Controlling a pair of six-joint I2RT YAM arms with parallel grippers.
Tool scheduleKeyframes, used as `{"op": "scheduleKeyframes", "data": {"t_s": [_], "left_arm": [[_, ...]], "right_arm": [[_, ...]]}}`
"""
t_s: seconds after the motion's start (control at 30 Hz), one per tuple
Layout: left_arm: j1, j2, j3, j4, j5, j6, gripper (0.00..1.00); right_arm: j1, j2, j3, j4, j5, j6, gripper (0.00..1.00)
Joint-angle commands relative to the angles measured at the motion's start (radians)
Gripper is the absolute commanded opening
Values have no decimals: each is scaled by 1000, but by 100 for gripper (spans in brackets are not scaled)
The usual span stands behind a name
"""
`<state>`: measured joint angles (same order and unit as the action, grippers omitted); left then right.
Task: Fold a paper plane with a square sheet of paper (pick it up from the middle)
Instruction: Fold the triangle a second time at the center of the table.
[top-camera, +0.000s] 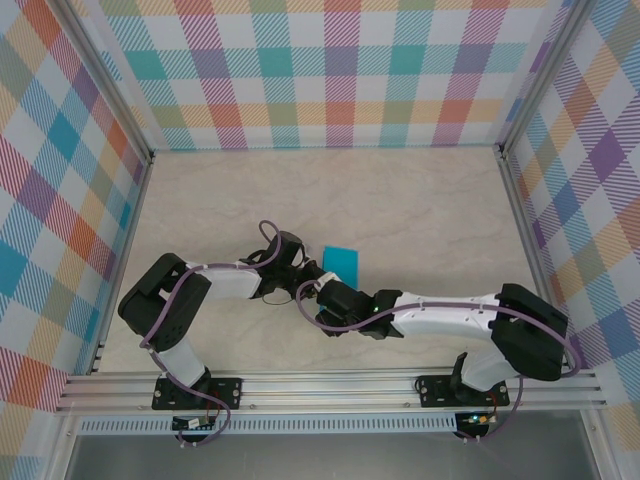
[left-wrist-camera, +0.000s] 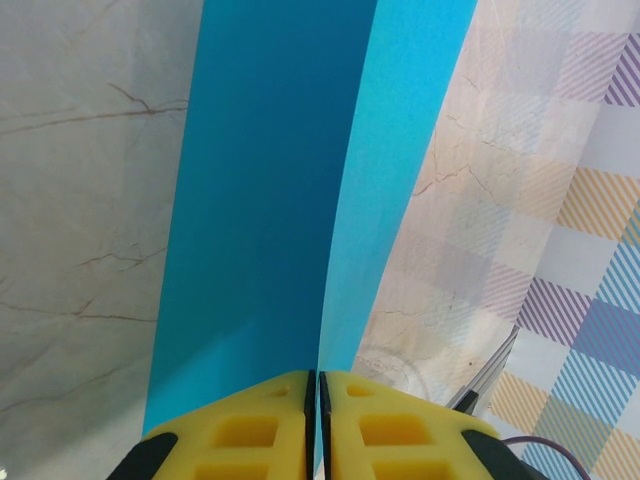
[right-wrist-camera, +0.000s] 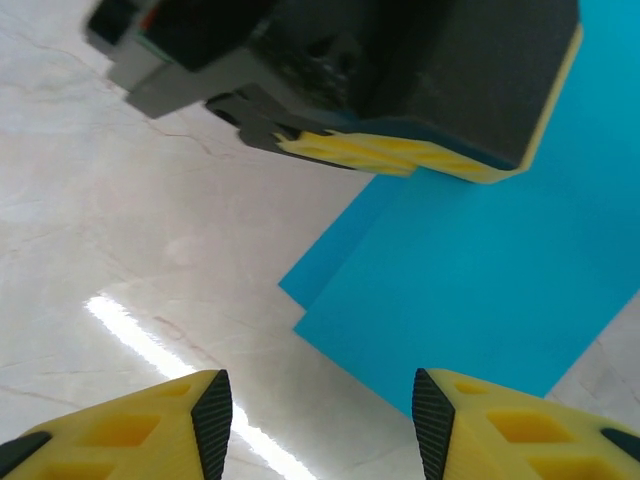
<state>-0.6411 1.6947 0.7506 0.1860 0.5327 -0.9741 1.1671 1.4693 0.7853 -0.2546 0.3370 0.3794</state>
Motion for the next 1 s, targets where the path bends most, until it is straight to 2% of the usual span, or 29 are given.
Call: {"op": "scheduleKeyframes", "data": {"t_s": [0.0,0.23,0.73,0.97], "left_arm": [[0,-29,24,-10,5,-8,12],[-1,-26,24,-9,7,-8,12],[0,-21,38,-28,7,0,13],[0,-35,40,-59,-19,8,20]], "right_arm": [[11,31,44,-13,67,-10,53],[20,97,88,-16,104,-7,48],[22,72,63,-44,150,33,21],[21,57,62,-55,147,39,11]]}}
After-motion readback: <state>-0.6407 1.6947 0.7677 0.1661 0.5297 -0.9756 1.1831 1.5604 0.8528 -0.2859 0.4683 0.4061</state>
